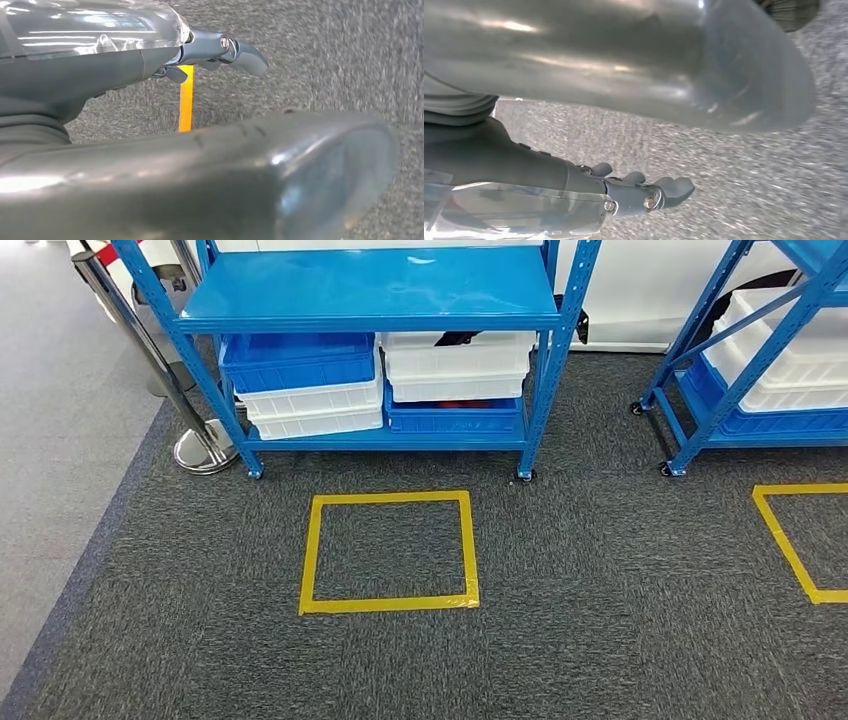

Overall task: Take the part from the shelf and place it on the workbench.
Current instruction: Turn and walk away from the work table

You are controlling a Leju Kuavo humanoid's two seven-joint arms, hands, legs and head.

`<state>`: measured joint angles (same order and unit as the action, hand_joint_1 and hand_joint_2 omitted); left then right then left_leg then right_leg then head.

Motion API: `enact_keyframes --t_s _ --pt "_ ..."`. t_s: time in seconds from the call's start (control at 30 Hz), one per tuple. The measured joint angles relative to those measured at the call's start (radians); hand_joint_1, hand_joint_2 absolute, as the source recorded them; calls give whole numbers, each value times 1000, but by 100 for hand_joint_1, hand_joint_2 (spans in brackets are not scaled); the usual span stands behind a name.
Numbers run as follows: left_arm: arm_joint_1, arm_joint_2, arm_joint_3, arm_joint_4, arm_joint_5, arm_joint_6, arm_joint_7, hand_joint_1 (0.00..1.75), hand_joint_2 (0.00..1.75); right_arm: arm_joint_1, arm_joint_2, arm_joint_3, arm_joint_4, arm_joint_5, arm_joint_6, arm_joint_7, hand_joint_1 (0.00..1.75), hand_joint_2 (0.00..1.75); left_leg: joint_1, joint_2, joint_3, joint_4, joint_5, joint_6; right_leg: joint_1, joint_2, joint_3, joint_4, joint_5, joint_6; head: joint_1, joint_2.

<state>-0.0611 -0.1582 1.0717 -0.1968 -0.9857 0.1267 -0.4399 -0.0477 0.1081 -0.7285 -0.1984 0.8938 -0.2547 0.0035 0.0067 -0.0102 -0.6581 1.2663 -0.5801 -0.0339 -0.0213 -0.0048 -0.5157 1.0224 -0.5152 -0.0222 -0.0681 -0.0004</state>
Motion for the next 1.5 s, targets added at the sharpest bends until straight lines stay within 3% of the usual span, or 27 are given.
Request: enact_keyframes --t_s 0.03,0.07,0.1,0.17,0.23,0.33,0.37,0.43,0.47,0.53,0.57,0.6,0.63,0.73,0.77,0.8,0.87,0.93,1.03,1.07,1.1,1.13,1.2,1.27,1.4,1.43,1.5 --pt "2 0 0 0 0 0 0 0 0 0 0 -1 0 0 0 0 0 0 1 1 -38 40 5 -1 0 0 12 0 -11 0 0 0" --pt "3 0 0 0 0 0 0 0 0 0 0 -1 0 0 0 -1 0 0 1 2 -59 43 32 0 1 1 27 0 -23 1 0 0" --pt "4 0 0 0 0 0 0 0 0 1 0 -2 0 0 1 -1 0 0 1 2 -61 6 78 3 1 1 43 -1 -35 3 0 0" --pt "7 1 0 0 -1 0 0 0 0 1 1 -3 1 0 2 0 0 0 -5 4 -30 -123 177 18 2 0 76 -4 -61 8 0 0" --pt "8 2 0 0 -2 -1 0 0 0 0 2 -3 2 0 3 -1 0 0 -15 8 1 -205 204 34 2 1 95 -12 -79 19 0 0" --pt "5 2 0 0 -4 -3 1 0 0 -5 2 -4 2 0 3 0 0 0 -15 7 30 -243 182 51 3 -1 101 2 -59 40 -1 0" --pt "6 2 0 0 -6 -3 1 0 0 -5 2 -5 2 0 3 0 0 0 -13 5 48 -259 178 57 3 -1 87 37 -41 44 -1 0" --pt "7 2 0 0 -9 -4 1 0 0 -5 1 -5 2 0 3 0 0 0 -8 3 84 -282 167 65 1 3 17 149 -31 47 -1 0" --pt "6 2 0 0 -10 -4 1 0 0 -5 1 -5 2 0 3 0 0 0 -8 3 98 -288 160 68 1 4 -27 204 -46 48 -1 0" --pt "4 2 0 0 -10 -4 1 0 0 -4 1 -6 2 0 2 0 0 0 -9 0 126 -290 138 69 0 4 -104 265 -118 53 -1 0" --pt "5 1 0 0 -10 -4 1 0 0 -3 1 -7 2 0 1 0 0 0 -8 -2 143 -290 125 68 -1 4 -127 262 -144 57 -1 0" --pt "5 1 0 0 -11 -4 2 0 0 -1 0 -7 2 1 -1 0 0 0 -8 -4 161 -290 112 67 -1 4 -140 239 -149 60 -1 0" --pt "6 0 0 0 -11 -4 2 0 0 0 -1 -8 2 2 -2 0 0 0 -7 -8 179 -290 98 63 -2 6 -141 193 -119 62 -1 0" --pt "4 -3 0 0 -13 -4 4 0 0 10 -2 -8 2 14 -4 5 0 0 -8 -24 212 -281 57 47 -2 38 -128 43 59 55 -1 0" --pt "2 -4 0 0 -14 -5 4 0 0 13 -3 -8 2 19 -5 8 0 0 -8 -29 219 -278 46 41 0 44 -124 25 92 47 -1 0" --pt "-1 -5 0 0 -15 -5 5 0 0 13 -3 -7 2 21 -6 9 0 0 -9 -35 225 -271 41 35 2 41 -119 22 96 37 -1 0" --pt "-3 -5 0 0 -19 -6 5 0 0 10 -2 -8 2 17 -8 9 0 0 -8 -35 216 -235 47 25 2 27 -103 19 91 17 -1 0" --pt "-4 -4 0 0 -21 -6 5 0 0 7 -1 -9 2 12 -8 8 0 0 -5 -18 156 -133 50 13 1 17 -85 14 78 3 -1 0" --pt "-1 -5 0 0 -23 -7 5 0 0 5 -2 -13 2 8 -8 6 0 0 -1 -2 35 27 -31 -1 2 8 -57 14 50 -3 -1 0" --pt "1 -5 0 0 -24 -7 5 0 0 5 -2 -14 2 7 -8 5 0 0 0 -1 11 41 -55 -2 2 7 -44 14 39 -3 -1 0" --pt "3 -5 0 0 -24 -7 5 0 0 5 -2 -15 2 6 -8 5 0 0 0 0 1 27 -58 0 2 6 -30 14 28 -2 -1 0" --pt "4 -5 0 0 -24 -7 5 0 0 5 -1 -15 2 5 -8 4 0 0 -1 1 2 -16 -35 5 2 5 -15 14 17 -1 -1 0" --pt "6 -4 0 0 -24 -7 5 0 0 6 0 -15 3 5 -8 4 0 0 -7 5 19 -141 75 23 4 4 12 14 -4 2 -1 0" --pt "7 -2 0 0 -24 -7 6 0 0 4 2 -16 3 4 -8 4 0 0 -13 8 30 -219 153 38 7 5 27 10 -19 11 -1 0" --pt "8 -2 0 0 -25 -8 9 0 0 -1 1 -17 3 4 -4 5 0 0 -10 2 66 -256 159 61 9 6 36 43 -14 35 -1 0" --pt "7 -2 0 0 -25 -8 9 0 0 -1 0 -17 3 4 -3 6 0 0 -8 1 80 -262 157 66 8 5 18 80 -23 38 -1 0" --pt "6 -3 0 0 -27 -8 10 0 0 -2 0 -17 3 4 0 7 0 0 -8 1 95 -267 147 74 7 6 -51 184 -66 42 -1 0"
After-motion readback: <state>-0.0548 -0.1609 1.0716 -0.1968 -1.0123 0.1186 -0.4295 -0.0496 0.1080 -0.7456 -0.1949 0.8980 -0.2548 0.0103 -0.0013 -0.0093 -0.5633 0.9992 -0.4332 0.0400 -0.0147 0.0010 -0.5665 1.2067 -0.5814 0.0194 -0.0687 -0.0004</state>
